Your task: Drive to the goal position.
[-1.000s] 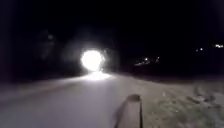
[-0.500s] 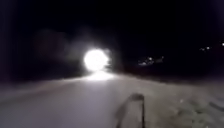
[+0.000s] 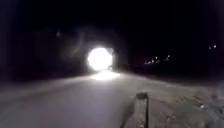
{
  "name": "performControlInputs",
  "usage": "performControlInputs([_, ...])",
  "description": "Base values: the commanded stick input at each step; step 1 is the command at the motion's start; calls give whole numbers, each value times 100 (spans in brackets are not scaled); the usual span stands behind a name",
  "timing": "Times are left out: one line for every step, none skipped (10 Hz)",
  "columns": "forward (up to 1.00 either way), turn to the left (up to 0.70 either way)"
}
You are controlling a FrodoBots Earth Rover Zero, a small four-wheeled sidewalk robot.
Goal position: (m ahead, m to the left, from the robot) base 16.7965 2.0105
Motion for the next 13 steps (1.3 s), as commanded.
performControlInputs([100,0])
performControlInputs([100,0])
performControlInputs([100,0])
performControlInputs([100,0])
performControlInputs([100,0])
performControlInputs([100,0])
performControlInputs([100,0])
performControlInputs([100,0])
performControlInputs([100,0])
performControlInputs([100,0])
performControlInputs([100,0])
performControlInputs([100,0])
performControlInputs([100,0])
